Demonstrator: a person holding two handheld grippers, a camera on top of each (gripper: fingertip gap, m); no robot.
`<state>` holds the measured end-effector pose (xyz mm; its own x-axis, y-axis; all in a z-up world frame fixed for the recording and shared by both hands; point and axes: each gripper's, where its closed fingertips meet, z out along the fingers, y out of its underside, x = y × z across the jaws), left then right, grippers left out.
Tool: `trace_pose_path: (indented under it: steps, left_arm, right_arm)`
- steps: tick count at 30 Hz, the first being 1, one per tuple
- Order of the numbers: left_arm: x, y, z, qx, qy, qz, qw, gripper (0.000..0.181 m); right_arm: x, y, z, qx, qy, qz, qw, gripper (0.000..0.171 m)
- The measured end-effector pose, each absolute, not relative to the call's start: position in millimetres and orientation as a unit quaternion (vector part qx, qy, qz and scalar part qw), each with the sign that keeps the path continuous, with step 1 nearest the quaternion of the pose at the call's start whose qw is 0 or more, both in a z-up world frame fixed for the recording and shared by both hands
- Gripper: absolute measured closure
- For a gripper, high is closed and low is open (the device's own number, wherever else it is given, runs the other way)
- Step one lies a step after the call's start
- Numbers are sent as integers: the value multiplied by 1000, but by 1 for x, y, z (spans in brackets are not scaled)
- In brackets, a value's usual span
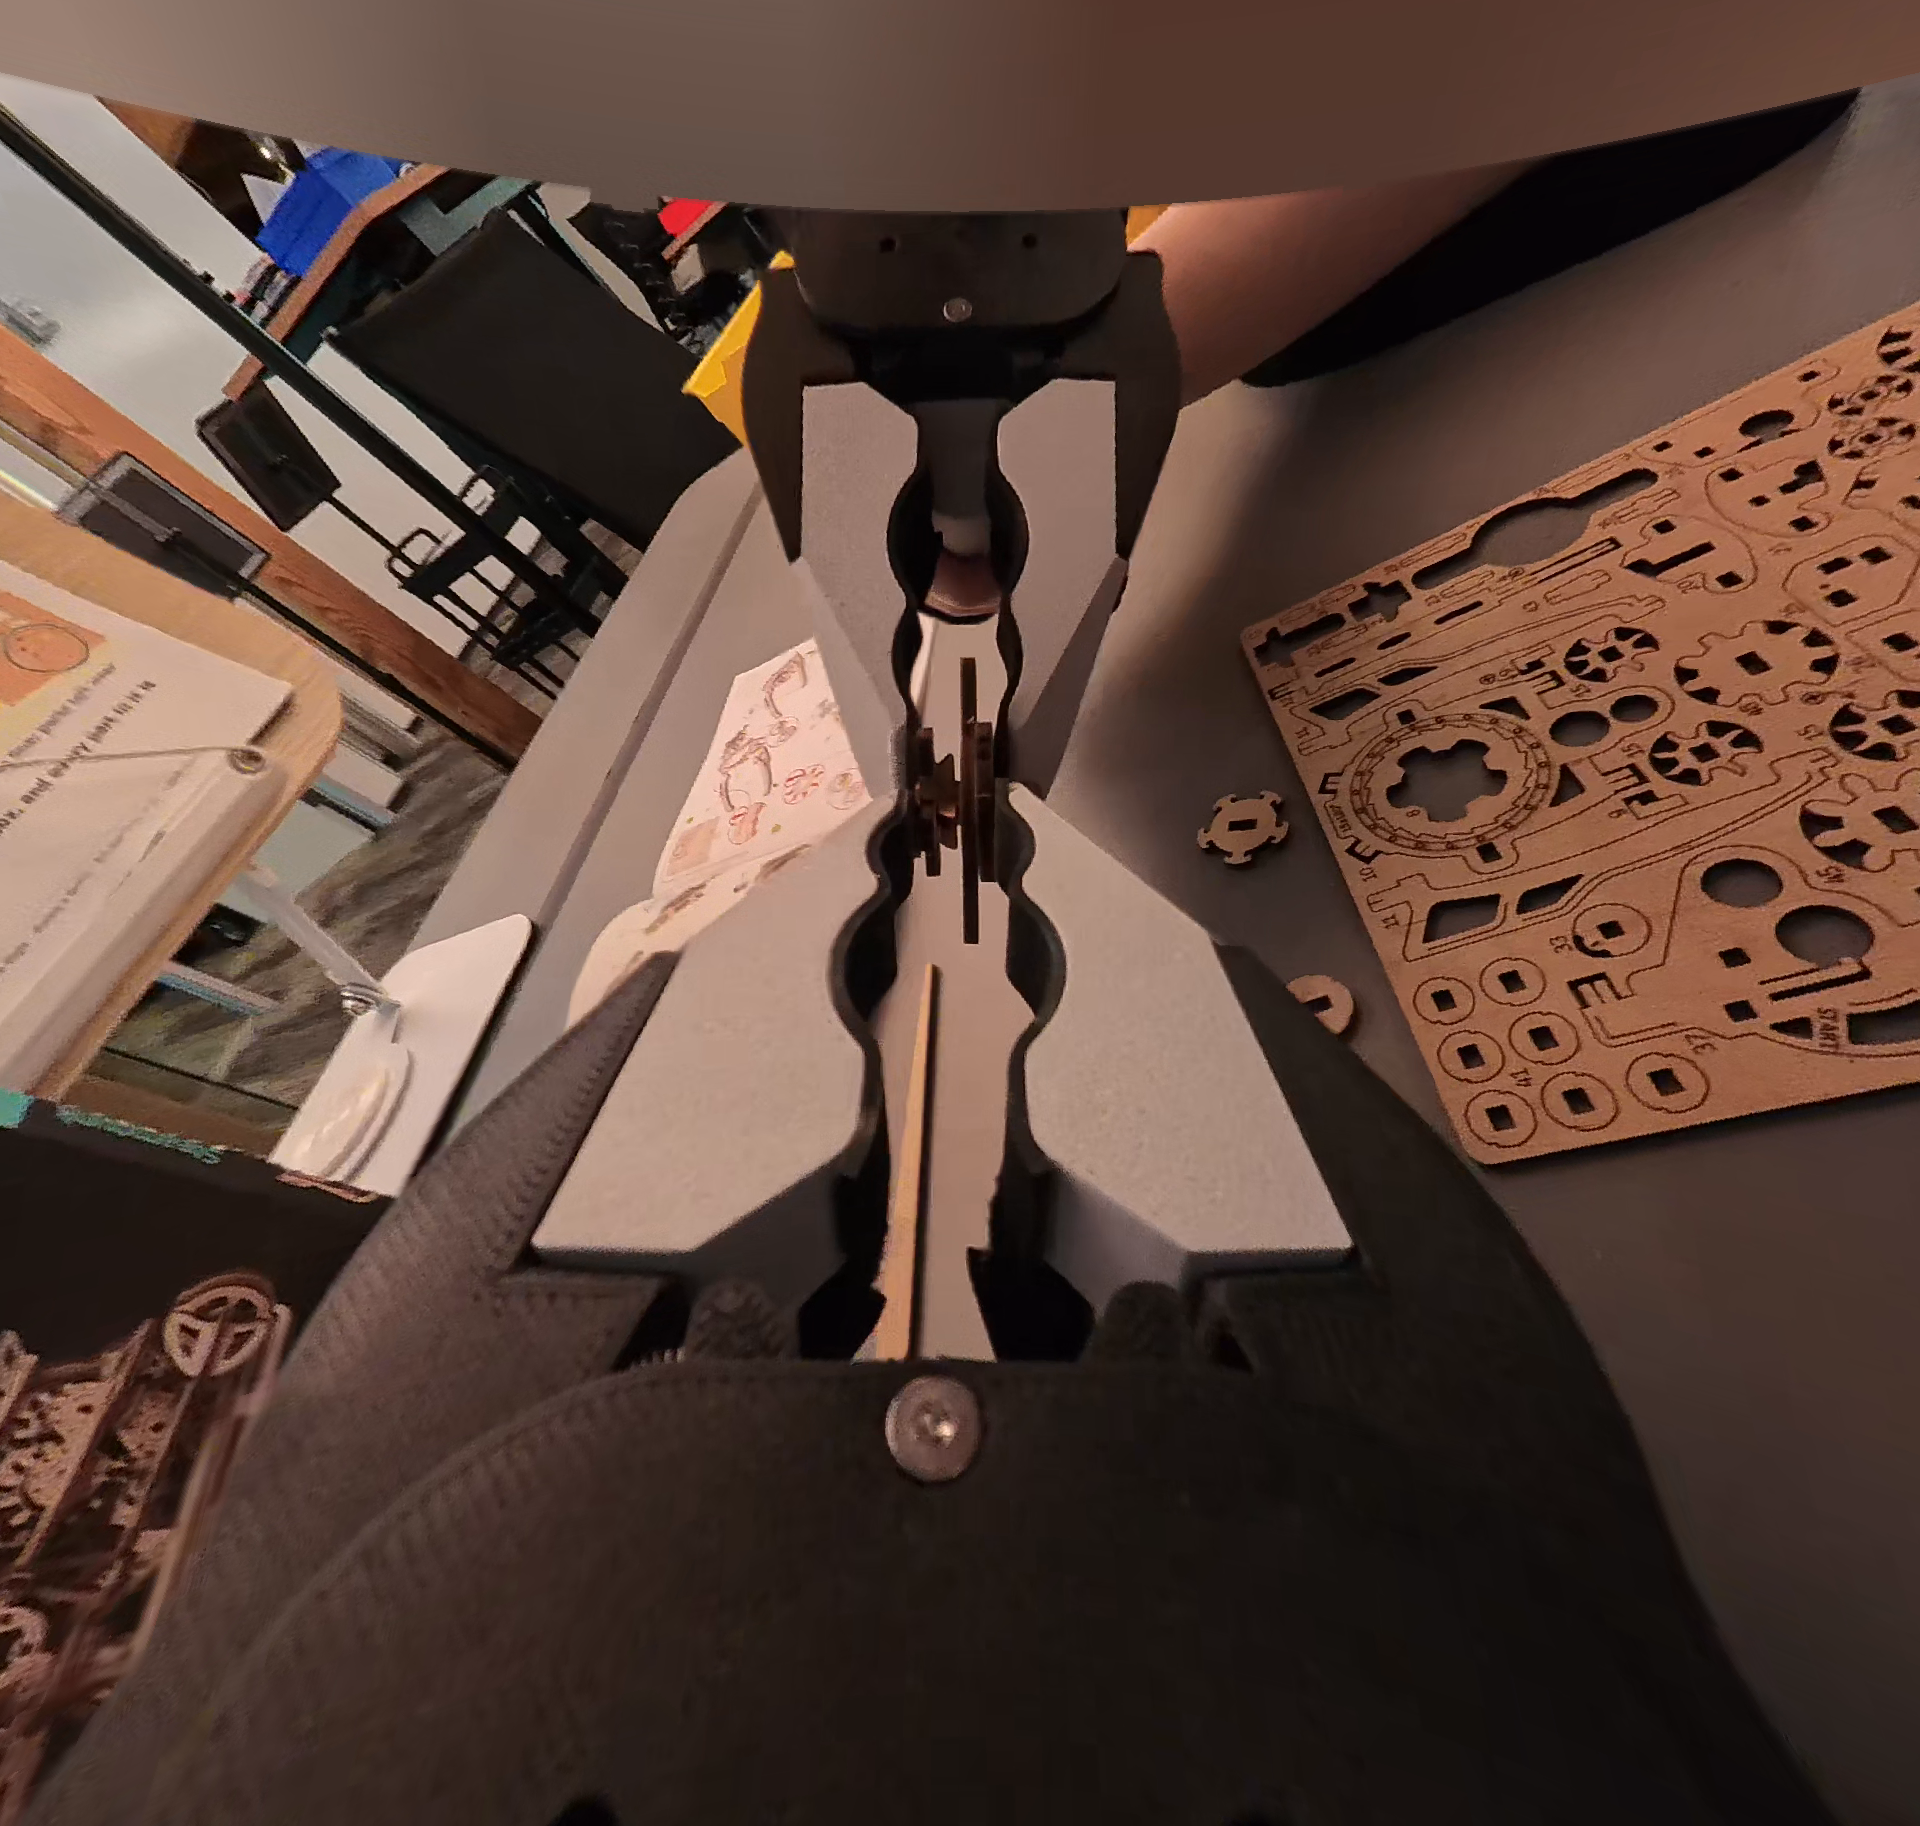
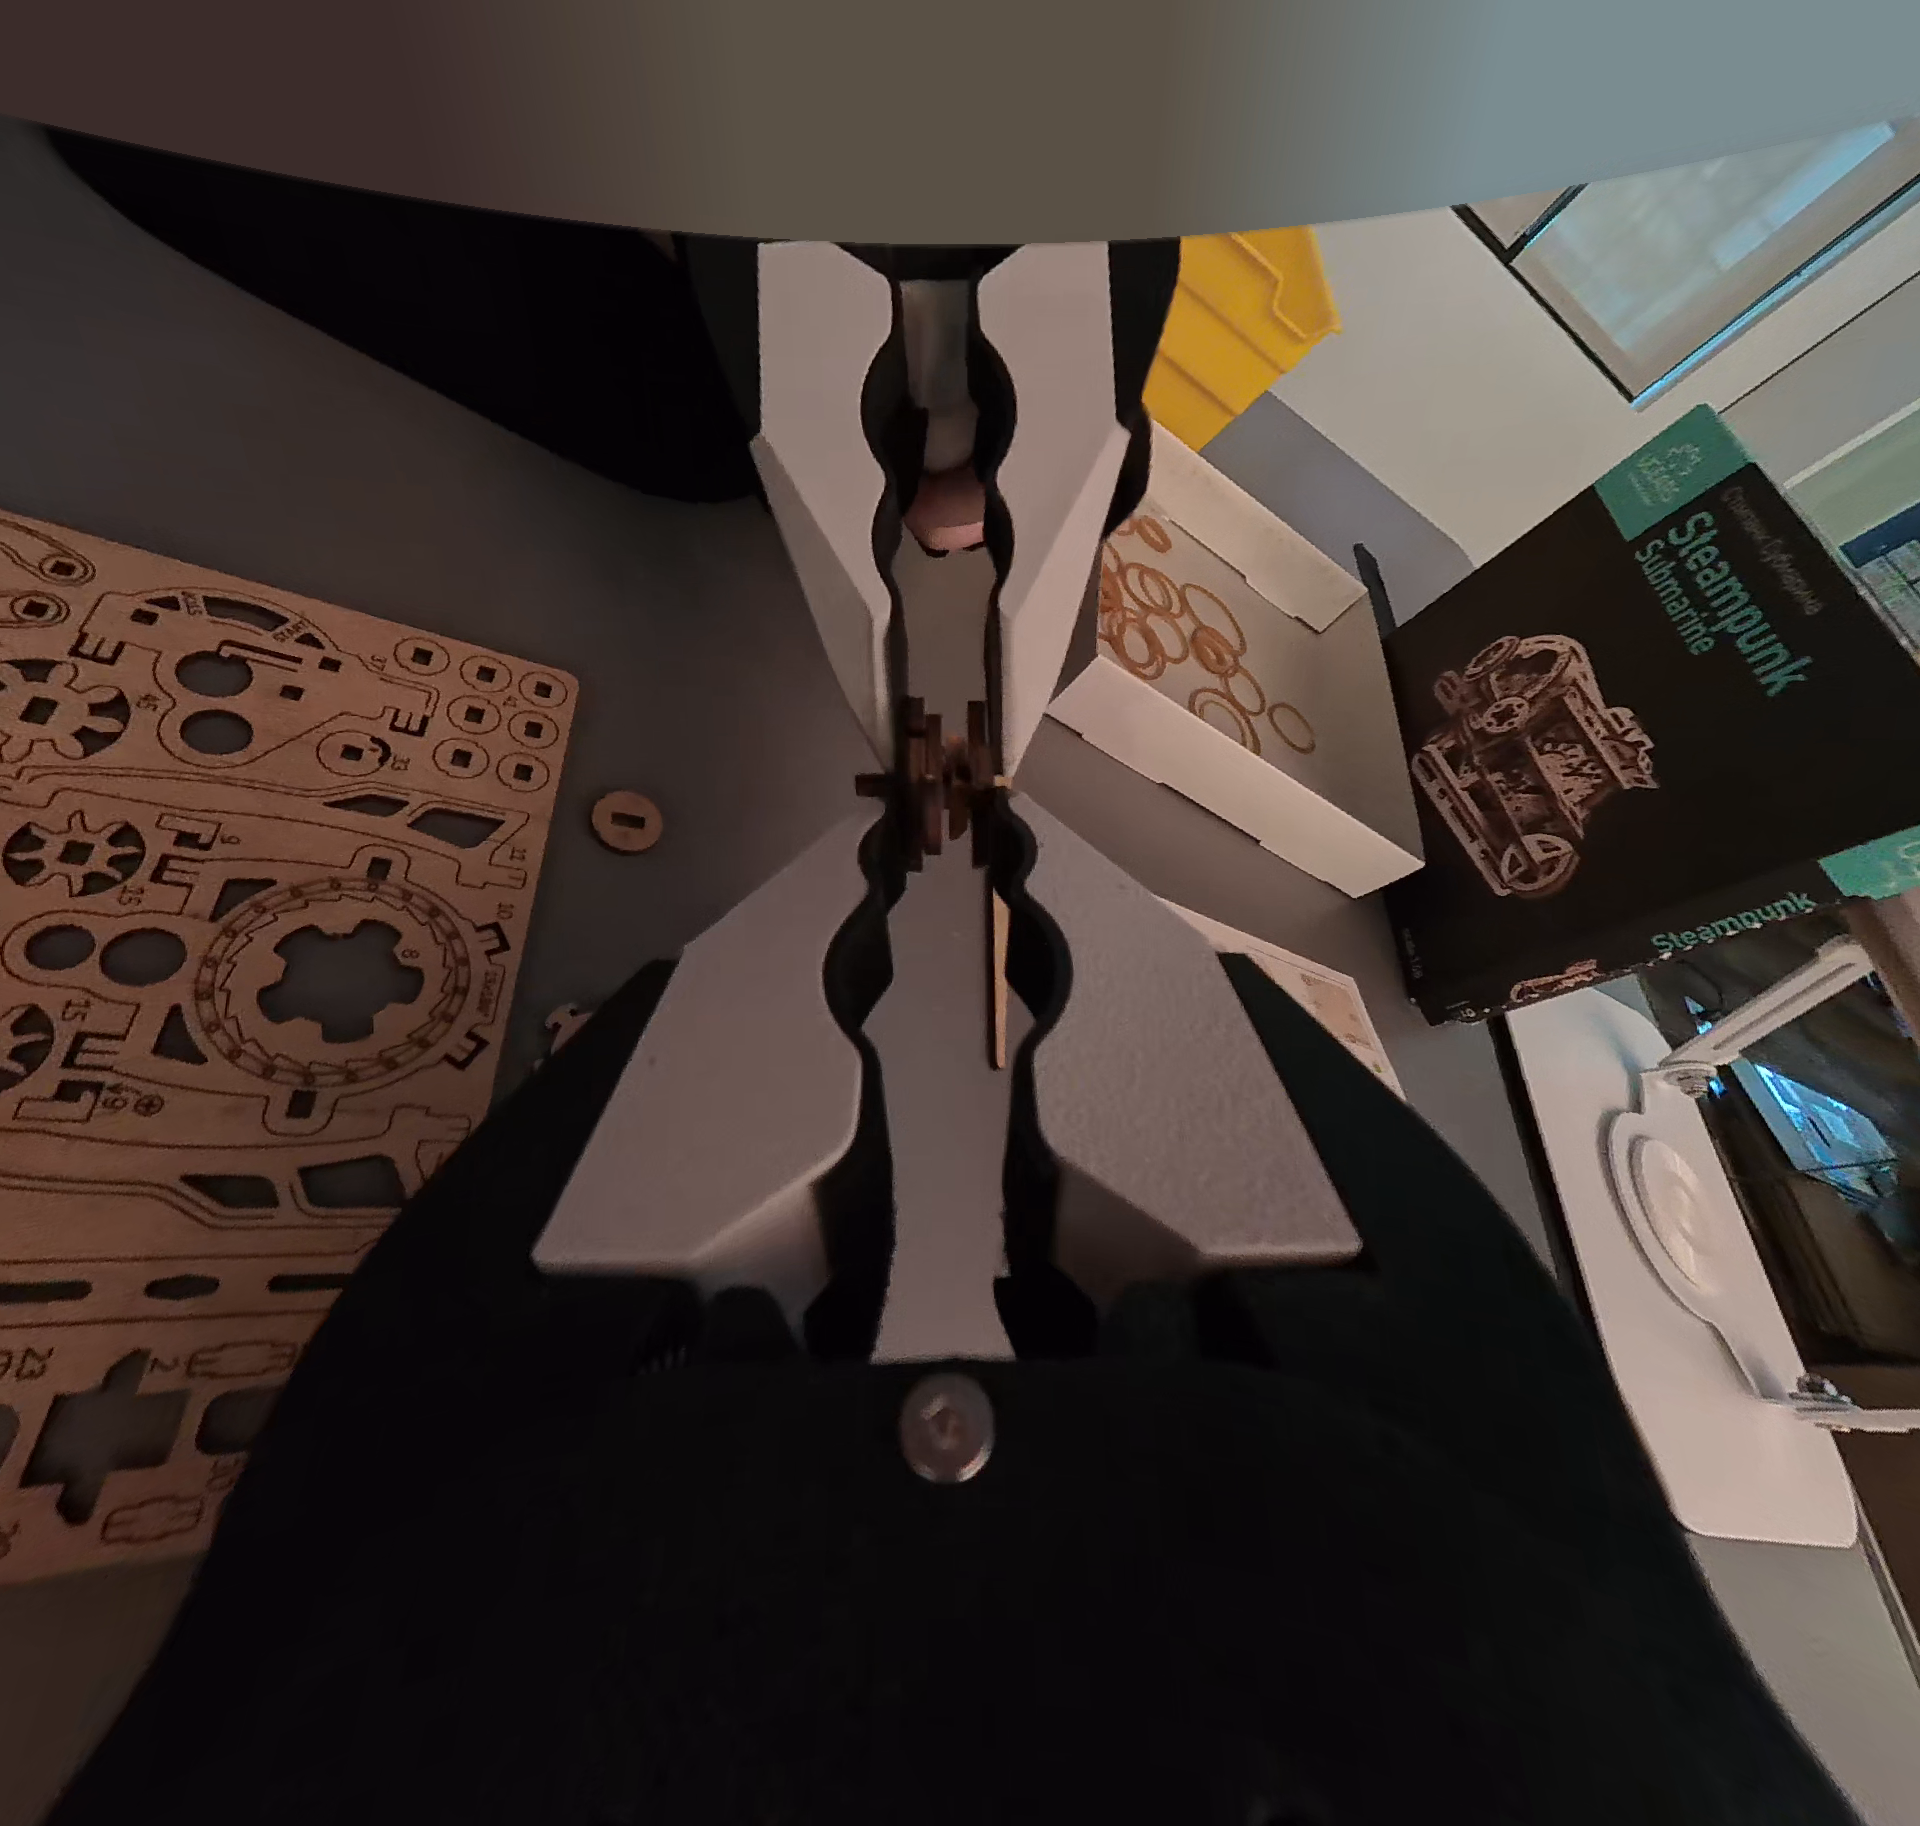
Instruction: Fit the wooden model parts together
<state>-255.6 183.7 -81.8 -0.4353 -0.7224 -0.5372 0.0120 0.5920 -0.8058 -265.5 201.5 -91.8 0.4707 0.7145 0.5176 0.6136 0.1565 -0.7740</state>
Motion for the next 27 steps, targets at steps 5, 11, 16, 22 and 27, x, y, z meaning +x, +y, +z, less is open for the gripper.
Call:
trace_pose_path:
  steps: [5, 11, 16, 22, 27]
  left_arm:
    - [-256, 182, -83, -217, 760, -364, 493, 169]
    - [-257, 179, -83, -199, 763, -355, 502, 169]
    - [-257, 177, -88, -200, 772, -349, 492, 169]
    - [-256, 180, -90, -211, 771, -353, 487, 168]
    - [-255, 184, -86, -227, 761, -368, 483, 169]
  right_arm:
    - [-266, 200, -92, -635, -523, 37, 567, 157]
    - [-268, 197, -93, -620, -538, 30, 571, 155]
    - [-268, 196, -99, -626, -545, 35, 557, 155]
    - [-267, 199, -101, -636, -536, 41, 554, 156]
    - [-265, 201, -99, -655, -511, 71, 553, 156]
